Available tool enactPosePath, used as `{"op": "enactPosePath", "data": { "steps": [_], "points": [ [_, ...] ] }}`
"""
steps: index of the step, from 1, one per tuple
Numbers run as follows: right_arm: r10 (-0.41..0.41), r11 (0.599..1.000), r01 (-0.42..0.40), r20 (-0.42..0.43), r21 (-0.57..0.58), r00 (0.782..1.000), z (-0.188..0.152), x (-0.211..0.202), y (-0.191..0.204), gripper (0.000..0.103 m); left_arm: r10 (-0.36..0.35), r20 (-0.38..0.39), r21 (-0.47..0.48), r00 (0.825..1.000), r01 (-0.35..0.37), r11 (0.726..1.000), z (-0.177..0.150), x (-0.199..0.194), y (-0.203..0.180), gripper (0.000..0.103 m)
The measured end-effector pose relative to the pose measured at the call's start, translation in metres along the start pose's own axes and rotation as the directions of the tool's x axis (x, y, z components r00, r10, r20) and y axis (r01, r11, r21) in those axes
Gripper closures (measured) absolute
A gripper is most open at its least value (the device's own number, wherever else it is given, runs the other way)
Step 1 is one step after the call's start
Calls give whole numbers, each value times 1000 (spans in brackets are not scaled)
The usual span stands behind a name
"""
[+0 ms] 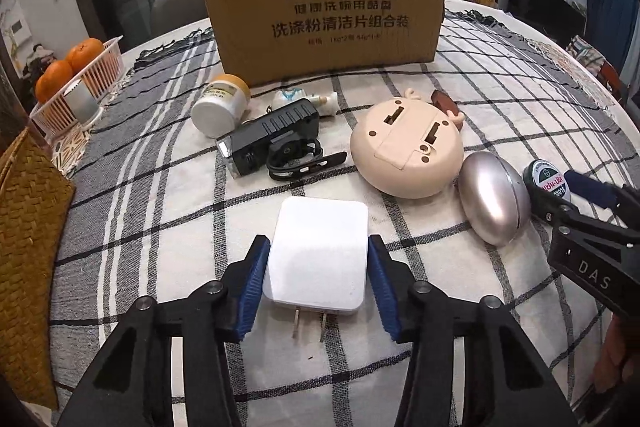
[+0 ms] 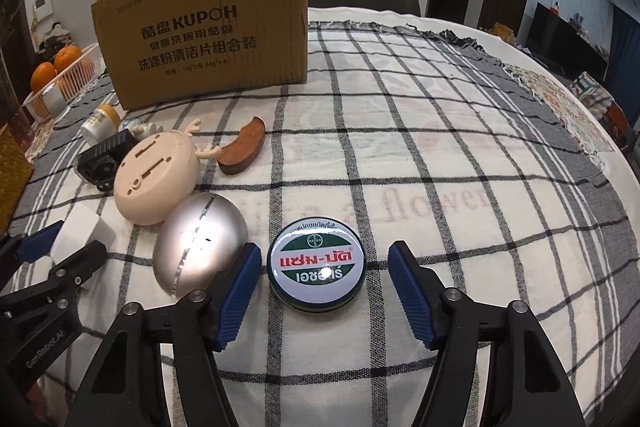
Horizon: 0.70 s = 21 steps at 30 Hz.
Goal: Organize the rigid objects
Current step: 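Grasp the white plug charger with the left tool while the right tool grasps the green balm tin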
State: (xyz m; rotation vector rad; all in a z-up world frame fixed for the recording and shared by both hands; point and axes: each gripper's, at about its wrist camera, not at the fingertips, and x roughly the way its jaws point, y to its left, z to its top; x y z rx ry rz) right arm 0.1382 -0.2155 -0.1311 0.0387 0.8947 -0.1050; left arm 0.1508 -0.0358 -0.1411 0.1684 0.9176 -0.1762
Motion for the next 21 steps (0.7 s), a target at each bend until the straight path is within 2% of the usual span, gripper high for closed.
{"op": "enactPosePath", "data": {
  "steps": [3,13,21],
  "points": [
    [24,1000,-24,-14,10,1000,-1,5,-1,50,1,2,1,1000,-1,1000,1,1,-1,57],
    [43,999,-43,18,18,999,-4,-7,-2,50,-12,31,-16,999,13,1000,-1,-13,-1,59],
    [71,997,-73,85,19,994,1,-36,-3,50,-30,102,-52,994,36,998,6,-46,1,59]
  ]
}}
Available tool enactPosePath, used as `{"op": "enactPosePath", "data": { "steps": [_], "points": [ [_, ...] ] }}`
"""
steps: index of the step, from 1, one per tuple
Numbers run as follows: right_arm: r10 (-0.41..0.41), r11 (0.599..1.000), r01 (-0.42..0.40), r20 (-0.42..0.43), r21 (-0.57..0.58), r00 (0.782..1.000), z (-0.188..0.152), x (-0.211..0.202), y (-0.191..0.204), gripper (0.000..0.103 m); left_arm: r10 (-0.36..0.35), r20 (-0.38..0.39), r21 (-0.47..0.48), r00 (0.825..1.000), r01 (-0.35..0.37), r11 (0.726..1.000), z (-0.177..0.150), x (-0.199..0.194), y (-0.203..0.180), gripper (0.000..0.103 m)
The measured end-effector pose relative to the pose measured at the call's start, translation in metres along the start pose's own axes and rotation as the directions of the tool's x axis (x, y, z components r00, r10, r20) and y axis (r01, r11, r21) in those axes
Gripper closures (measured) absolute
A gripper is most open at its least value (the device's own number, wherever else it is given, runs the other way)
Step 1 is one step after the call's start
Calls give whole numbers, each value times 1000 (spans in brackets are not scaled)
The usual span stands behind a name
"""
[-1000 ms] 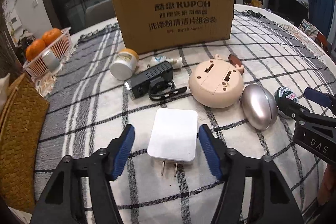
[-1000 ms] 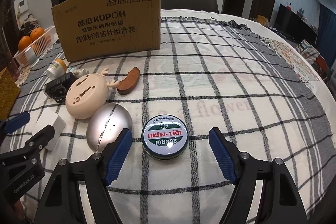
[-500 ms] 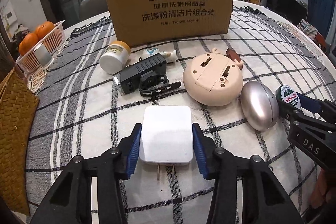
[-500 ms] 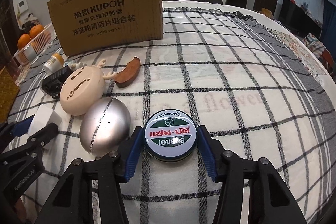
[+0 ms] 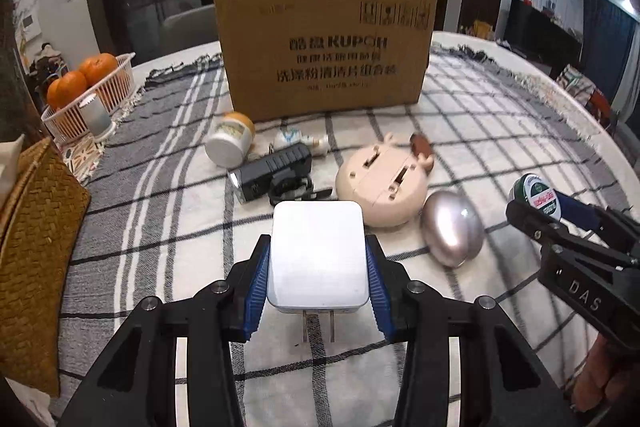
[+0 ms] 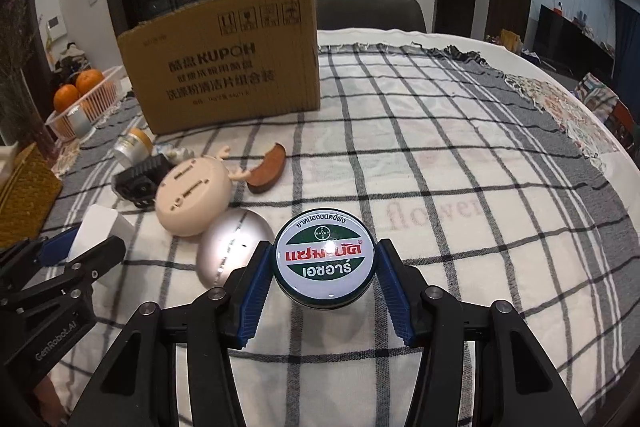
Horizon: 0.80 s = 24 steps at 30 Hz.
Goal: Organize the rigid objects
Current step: 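Grasp the white plug charger with the left tool while the right tool grasps the green balm tin, then carry the white charger and green tin over the cardboard box with both tools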
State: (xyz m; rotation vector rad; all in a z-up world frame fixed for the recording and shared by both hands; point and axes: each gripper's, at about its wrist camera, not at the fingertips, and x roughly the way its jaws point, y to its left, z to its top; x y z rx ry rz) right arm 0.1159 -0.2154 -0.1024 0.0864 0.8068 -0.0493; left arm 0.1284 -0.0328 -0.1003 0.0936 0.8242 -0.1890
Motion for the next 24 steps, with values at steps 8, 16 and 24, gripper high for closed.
{"op": "enactPosePath", "data": {
  "steps": [8,16,24],
  "points": [
    [29,1000,-29,76,-5,997,13,-33,8,50,3,62,-19,998,-2,1000,15,-26,4,59],
    [60,998,-58,140,-14,988,33,-55,17,50,-9,122,-30,992,13,999,34,-45,11,59],
    [78,997,-72,207,-36,975,56,-71,28,50,-3,191,-25,982,8,1000,57,-59,20,59]
  ]
}}
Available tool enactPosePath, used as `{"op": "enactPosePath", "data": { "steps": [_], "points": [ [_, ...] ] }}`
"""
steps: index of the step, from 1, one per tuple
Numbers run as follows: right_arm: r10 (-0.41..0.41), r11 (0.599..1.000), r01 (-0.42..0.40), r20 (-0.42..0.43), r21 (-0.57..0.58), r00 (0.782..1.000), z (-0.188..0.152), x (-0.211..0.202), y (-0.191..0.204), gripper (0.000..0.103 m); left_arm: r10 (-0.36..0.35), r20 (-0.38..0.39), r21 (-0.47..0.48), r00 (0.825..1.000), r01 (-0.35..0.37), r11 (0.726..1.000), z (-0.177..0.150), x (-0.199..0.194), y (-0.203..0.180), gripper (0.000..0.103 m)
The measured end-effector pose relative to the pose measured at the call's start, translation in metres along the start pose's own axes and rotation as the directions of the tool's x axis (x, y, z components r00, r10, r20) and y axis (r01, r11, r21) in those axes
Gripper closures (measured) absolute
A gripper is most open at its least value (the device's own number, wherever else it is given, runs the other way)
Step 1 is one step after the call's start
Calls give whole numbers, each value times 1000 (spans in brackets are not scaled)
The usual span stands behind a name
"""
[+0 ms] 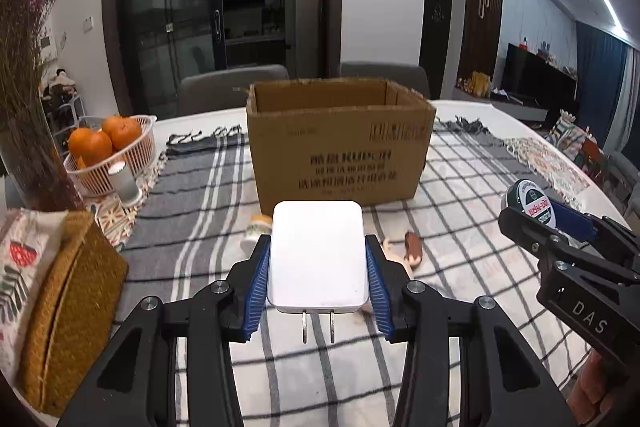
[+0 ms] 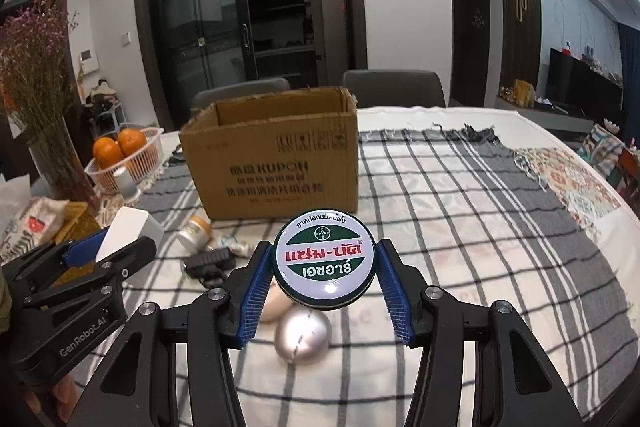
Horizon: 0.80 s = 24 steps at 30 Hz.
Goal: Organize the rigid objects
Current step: 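Carry the white charger and green tin over the cardboard box with both tools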
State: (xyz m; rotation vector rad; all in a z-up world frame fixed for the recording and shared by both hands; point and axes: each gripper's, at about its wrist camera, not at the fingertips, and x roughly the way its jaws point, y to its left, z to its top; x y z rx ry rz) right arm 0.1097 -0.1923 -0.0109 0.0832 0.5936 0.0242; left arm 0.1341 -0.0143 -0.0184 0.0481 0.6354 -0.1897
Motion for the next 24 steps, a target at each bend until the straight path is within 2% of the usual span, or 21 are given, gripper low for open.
{"op": "enactPosePath", "data": {
  "steps": [16,24],
  "points": [
    [47,999,-49,96,14,994,59,7,13,50,-11,99,11,995,10,1000,65,-5,13,59],
    [84,996,-88,93,30,992,94,22,13,50,-31,103,33,994,27,999,101,7,18,59]
  ]
}}
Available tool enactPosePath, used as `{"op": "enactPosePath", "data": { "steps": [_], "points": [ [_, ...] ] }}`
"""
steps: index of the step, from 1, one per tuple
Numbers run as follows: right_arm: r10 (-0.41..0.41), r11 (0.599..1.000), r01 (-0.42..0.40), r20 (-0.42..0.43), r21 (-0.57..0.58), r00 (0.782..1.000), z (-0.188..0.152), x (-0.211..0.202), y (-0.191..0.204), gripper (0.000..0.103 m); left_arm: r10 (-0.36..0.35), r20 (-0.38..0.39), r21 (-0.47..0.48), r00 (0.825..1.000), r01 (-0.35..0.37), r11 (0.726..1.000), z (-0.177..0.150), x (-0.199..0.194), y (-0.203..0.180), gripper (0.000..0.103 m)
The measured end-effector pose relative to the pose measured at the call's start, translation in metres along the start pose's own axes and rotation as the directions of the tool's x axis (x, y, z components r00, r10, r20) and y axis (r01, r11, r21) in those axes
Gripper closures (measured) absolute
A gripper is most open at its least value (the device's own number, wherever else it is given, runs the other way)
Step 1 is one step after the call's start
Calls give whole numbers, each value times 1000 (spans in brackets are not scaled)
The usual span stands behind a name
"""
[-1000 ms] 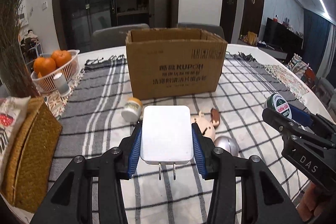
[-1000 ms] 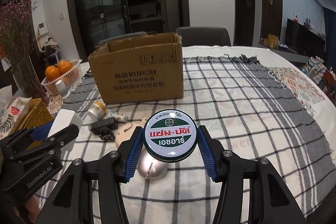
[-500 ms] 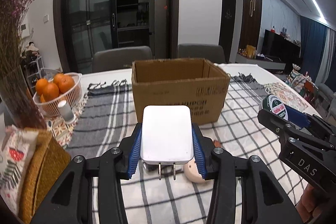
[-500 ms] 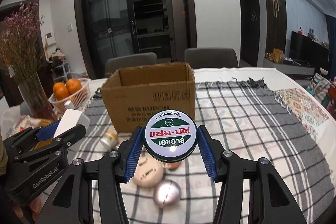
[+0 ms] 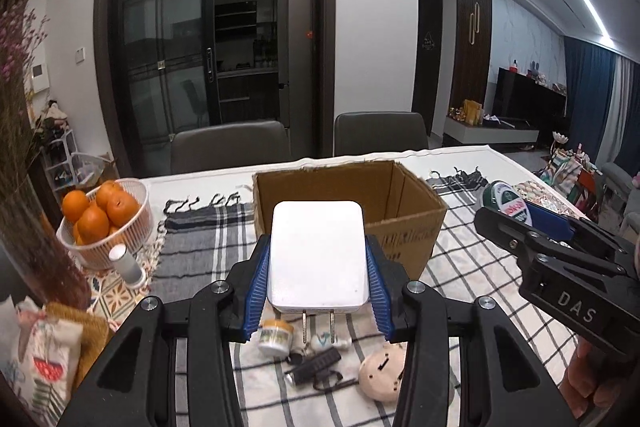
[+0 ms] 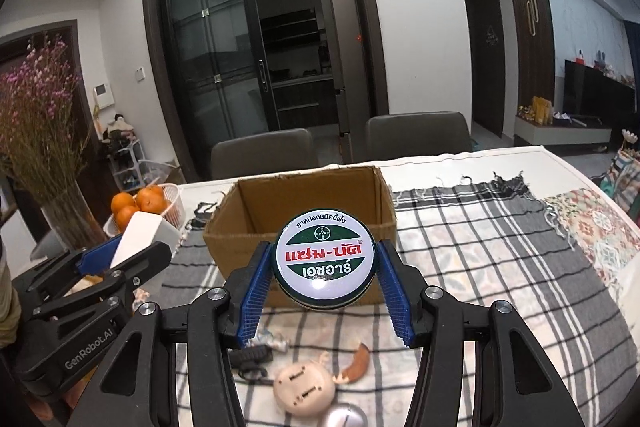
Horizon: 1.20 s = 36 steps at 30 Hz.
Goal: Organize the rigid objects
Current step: 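Carry the white charger and green tin over the cardboard box with both tools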
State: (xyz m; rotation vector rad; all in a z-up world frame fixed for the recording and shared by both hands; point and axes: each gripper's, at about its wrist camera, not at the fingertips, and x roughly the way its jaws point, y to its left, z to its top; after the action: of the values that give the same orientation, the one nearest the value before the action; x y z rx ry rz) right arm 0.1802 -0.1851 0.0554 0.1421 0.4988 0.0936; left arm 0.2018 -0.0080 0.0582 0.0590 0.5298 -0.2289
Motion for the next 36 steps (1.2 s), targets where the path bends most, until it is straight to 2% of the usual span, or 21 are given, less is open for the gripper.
{"op": "enactPosePath", "data": {
  "steps": [7,16,23,36],
  "points": [
    [8,1000,-8,-33,3,999,27,27,-9,50,-19,-27,17,999,19,1000,25,20,2,59],
    [28,1000,-29,-134,-1,991,54,70,-16,50,-35,-127,-16,991,34,999,49,59,9,59],
    [30,999,-37,-238,-22,971,69,107,-18,50,-38,-202,-29,979,32,999,60,92,14,59],
    [35,998,-52,-413,-29,910,76,170,-27,50,-40,-347,-39,937,28,999,69,148,21,59]
  ]
}}
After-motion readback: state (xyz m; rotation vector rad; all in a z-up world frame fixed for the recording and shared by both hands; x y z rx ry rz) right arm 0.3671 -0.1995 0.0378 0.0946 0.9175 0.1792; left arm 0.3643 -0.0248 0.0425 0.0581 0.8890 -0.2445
